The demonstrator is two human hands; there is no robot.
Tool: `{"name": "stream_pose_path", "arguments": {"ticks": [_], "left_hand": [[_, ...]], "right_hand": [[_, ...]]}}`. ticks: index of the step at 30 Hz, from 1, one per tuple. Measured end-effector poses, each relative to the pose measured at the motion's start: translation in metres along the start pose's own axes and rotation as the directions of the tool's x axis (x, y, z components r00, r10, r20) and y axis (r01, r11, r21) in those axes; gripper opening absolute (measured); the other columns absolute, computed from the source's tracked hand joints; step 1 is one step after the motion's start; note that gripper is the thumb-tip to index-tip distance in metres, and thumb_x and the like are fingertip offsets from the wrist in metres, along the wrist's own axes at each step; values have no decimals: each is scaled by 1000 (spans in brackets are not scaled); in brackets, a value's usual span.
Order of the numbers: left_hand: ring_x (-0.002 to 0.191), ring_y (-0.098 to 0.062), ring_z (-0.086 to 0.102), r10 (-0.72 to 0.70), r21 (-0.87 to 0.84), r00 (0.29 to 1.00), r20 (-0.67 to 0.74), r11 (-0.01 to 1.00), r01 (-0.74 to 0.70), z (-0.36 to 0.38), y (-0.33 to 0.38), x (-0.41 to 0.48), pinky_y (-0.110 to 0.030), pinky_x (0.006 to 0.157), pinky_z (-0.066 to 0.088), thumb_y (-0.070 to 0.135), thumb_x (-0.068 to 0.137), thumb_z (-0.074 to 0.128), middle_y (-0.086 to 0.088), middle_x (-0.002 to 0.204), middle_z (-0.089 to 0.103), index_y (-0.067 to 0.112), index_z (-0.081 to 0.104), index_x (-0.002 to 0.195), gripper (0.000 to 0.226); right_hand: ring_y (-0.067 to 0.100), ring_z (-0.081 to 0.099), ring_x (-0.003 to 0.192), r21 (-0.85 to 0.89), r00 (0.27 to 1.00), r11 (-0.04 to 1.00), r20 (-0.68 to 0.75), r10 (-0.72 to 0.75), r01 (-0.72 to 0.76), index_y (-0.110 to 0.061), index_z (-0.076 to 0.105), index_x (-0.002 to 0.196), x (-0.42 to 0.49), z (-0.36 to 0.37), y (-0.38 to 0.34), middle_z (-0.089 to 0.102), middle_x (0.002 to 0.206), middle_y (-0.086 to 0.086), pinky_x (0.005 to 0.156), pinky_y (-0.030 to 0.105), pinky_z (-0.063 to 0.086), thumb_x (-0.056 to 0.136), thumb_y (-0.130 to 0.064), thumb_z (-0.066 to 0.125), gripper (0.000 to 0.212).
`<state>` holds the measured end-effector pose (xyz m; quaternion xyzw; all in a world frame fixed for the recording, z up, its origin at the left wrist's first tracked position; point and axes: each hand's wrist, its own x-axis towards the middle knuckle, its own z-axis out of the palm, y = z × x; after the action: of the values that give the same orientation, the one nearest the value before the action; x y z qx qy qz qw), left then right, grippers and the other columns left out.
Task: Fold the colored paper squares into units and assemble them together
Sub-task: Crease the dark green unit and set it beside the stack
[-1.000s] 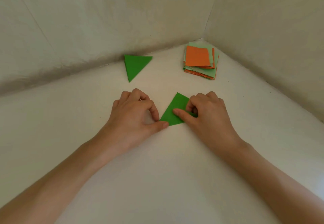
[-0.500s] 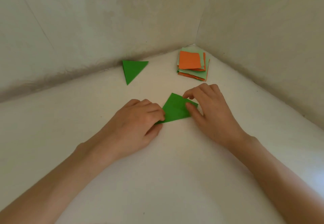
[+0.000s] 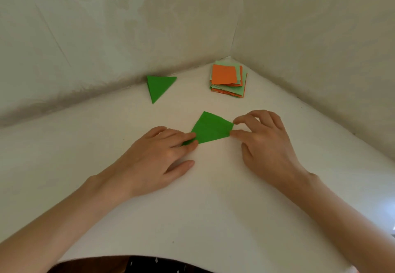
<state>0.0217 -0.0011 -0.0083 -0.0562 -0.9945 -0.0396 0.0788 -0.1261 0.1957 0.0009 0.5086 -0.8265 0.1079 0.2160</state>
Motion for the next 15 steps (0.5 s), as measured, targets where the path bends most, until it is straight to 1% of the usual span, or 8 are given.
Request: {"name": "stream_pose_path", "arguments": {"ticks": [1, 3, 6, 9, 11, 12, 13, 15], "left_hand": [[114, -16, 54, -6, 1, 1000, 10, 1000, 6, 1, 0, -1, -31, 98, 32, 44, 95, 33, 1, 131, 57, 16, 61, 124, 49], [115, -16, 52, -14, -5, 1000, -1, 1000, 14, 1, 1, -2, -31, 97, 31, 44, 95, 32, 2, 132, 56, 17, 60, 126, 49], [111, -17, 51, -5, 23, 998, -65, 1000, 6, 0, 0, -5, -31, 97, 31, 44, 95, 32, 2, 125, 61, 18, 63, 121, 48], [106, -16, 50, 12, 66, 980, -197, 998, 1, -4, -7, -13, -34, 98, 31, 37, 96, 34, 2, 114, 67, 18, 72, 105, 43], [101, -15, 54, 10, 78, 957, -290, 997, 13, -8, -11, -16, -34, 97, 33, 30, 95, 41, 2, 107, 70, 15, 76, 87, 38], [98, -16, 56, 2, 73, 947, -323, 997, 23, -10, -10, -15, -33, 95, 35, 27, 94, 43, 1, 104, 70, 14, 75, 81, 37], [96, -16, 58, -7, 58, 941, -339, 998, 28, -12, -8, -12, -31, 93, 36, 26, 93, 44, 0, 103, 70, 12, 74, 83, 35], [96, -17, 57, -13, 26, 947, -321, 999, 23, -11, 0, -1, -30, 89, 38, 28, 92, 44, -2, 104, 69, 10, 72, 97, 34]], "right_hand": [[32, 52, 98, 16, 1000, 1000, -10, 0, 0, -10, 73, 100, 2, 0, -5, 66, 104, 10, 89, 36, 31, 72, -10, 32, 50], [33, 52, 101, 52, 998, 997, 18, -60, 59, -13, 69, 110, 4, 4, -14, 65, 108, 11, 91, 38, 34, 72, -10, 32, 53], [26, 47, 102, 81, 987, 990, 101, -126, 118, -19, 69, 113, 3, 13, -17, 65, 105, 8, 98, 44, 39, 74, -11, 32, 54], [24, 47, 100, 93, 989, 993, 126, -80, 69, -22, 69, 113, 2, 14, -16, 65, 103, 6, 100, 47, 36, 73, -12, 30, 56], [28, 54, 90, 120, 992, 992, 119, -52, 38, -19, 70, 111, 2, 11, -21, 63, 95, 8, 100, 39, 36, 74, -11, 30, 55], [29, 54, 82, 132, 992, 991, 120, -43, 27, -17, 70, 111, 3, 10, -23, 61, 90, 8, 96, 36, 35, 75, -11, 31, 53], [30, 52, 77, 139, 991, 990, 128, -34, 16, -15, 70, 111, 4, 9, -26, 57, 85, 8, 91, 33, 32, 76, -12, 32, 51], [28, 46, 73, 141, 990, 990, 140, -12, -8, -10, 69, 111, 4, 9, -34, 50, 79, 8, 84, 32, 30, 78, -16, 34, 48]]}}
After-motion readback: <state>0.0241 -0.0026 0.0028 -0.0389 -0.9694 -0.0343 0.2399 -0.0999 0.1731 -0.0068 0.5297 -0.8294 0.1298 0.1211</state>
